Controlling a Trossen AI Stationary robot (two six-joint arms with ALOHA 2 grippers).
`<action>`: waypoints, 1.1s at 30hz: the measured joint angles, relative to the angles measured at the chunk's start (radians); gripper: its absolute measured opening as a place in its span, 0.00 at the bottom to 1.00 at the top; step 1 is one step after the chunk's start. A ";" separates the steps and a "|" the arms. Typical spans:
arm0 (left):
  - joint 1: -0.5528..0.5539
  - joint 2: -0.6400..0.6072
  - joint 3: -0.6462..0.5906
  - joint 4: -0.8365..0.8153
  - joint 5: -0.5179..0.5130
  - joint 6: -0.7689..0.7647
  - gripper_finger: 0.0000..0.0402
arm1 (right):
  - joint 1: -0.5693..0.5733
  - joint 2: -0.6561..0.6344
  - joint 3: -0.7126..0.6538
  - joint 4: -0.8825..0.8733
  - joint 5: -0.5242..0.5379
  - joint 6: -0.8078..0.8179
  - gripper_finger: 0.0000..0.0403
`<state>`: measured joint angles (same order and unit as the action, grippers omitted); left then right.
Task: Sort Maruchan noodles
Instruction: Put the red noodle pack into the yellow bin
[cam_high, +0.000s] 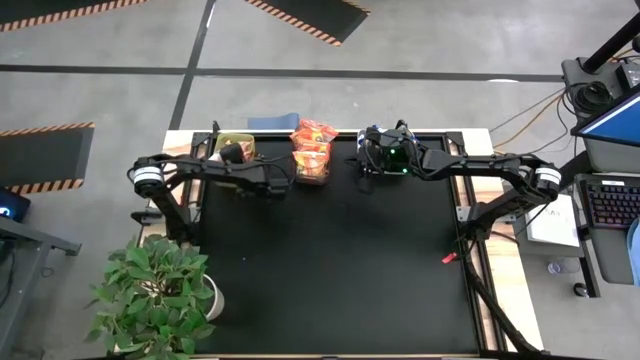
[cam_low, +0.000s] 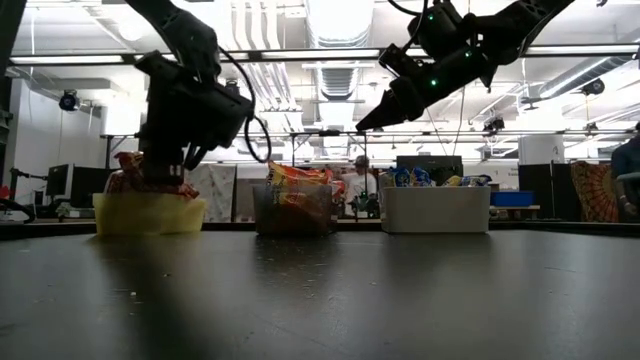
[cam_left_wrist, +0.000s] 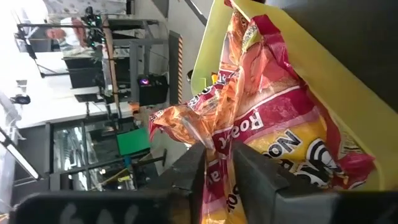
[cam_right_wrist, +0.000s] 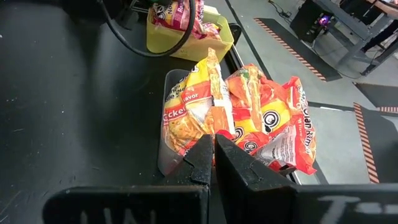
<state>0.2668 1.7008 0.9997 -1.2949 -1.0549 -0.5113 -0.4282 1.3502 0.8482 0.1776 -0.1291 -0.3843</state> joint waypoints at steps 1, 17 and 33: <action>0.000 0.000 0.008 -0.006 0.003 -0.003 0.18 | 0.000 0.000 0.000 -0.001 0.000 0.001 0.02; 0.017 -0.013 0.121 0.012 -0.017 -0.247 0.32 | 0.000 0.000 0.000 -0.005 0.000 0.000 0.02; 0.094 -0.014 -0.079 0.322 -0.003 -0.248 0.12 | 0.000 0.000 0.000 -0.003 0.000 -0.007 0.02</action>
<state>0.3611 1.6868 0.9207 -0.9732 -1.0574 -0.7593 -0.4282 1.3499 0.8486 0.1741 -0.1295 -0.3911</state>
